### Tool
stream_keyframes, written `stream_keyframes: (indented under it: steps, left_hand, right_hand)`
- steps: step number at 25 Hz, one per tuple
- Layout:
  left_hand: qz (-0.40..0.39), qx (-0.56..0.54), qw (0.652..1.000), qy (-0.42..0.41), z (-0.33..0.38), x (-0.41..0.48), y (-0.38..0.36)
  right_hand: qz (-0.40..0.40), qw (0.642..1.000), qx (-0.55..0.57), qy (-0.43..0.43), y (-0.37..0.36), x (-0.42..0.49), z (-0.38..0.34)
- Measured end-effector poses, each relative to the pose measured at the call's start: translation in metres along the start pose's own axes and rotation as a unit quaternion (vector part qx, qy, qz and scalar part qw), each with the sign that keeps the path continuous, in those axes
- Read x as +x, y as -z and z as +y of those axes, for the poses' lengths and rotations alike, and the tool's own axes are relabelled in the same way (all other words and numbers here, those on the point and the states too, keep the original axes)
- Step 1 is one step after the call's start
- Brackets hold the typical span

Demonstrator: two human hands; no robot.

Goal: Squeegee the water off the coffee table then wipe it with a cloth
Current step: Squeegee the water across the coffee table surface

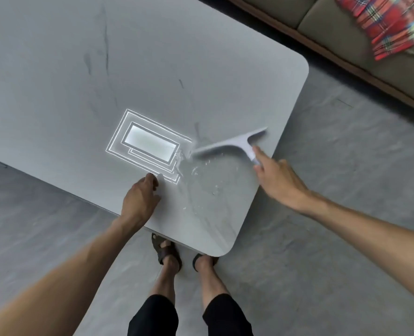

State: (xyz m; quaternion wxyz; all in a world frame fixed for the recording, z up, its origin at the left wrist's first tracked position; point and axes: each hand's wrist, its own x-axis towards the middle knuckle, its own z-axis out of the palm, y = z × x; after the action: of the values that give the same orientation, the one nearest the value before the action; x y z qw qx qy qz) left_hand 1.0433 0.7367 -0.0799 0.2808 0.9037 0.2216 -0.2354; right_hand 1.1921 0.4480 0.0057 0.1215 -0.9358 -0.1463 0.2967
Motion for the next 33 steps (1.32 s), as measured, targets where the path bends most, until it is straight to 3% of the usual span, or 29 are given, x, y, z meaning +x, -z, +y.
stream_keyframes:
  steps: [4, 8, 9, 12, 14, 16, 20, 23, 25, 28, 33]
  left_hand:
    - [0.043, -0.071, 0.995, 0.046, -0.021, 0.005, 0.015]
    - [0.068, -0.078, 0.991, 0.08, -0.064, 0.006, 0.025]
    - [0.075, -0.079, 0.99, 0.089, -0.074, 0.004, 0.026]
    - [0.074, -0.083, 0.988, 0.111, -0.093, -0.001, 0.031]
    - [0.057, -0.084, 0.987, 0.124, -0.096, -0.003, 0.034]
    - [0.039, -0.075, 0.988, 0.126, -0.096, -0.002, 0.036]
    - [0.018, -0.049, 0.994, 0.091, -0.088, -0.005, 0.033]
    - [0.018, -0.063, 0.995, 0.081, -0.084, -0.011, 0.029]
    - [0.037, -0.092, 0.991, 0.094, -0.088, -0.017, 0.029]
    - [0.072, -0.113, 0.984, 0.119, -0.101, -0.025, 0.031]
    - [0.098, -0.113, 0.977, 0.153, -0.116, -0.03, 0.023]
  right_hand:
    - [0.08, 0.981, 0.132, -0.119, 0.042, 0.106, -0.062]
    - [0.054, 0.926, 0.279, -0.247, 0.015, 0.188, -0.146]
    - [0.052, 0.929, 0.267, -0.252, -0.001, 0.187, -0.163]
    - [0.047, 0.993, 0.069, -0.082, -0.048, 0.142, -0.18]
    - [0.022, 0.999, 0.021, 0.028, -0.071, 0.094, -0.162]
    - [0.002, 0.997, -0.021, 0.076, -0.085, 0.049, -0.13]
    - [-0.063, 0.99, -0.096, 0.081, -0.083, -0.021, -0.063]
    - [-0.045, 0.991, -0.102, 0.076, -0.071, -0.042, -0.042]
    - [-0.028, 0.989, -0.093, 0.107, -0.066, -0.042, -0.053]
    - [-0.072, 0.977, -0.087, 0.183, -0.078, -0.026, -0.101]
    - [-0.132, 0.921, -0.168, 0.325, -0.145, 0.001, -0.174]
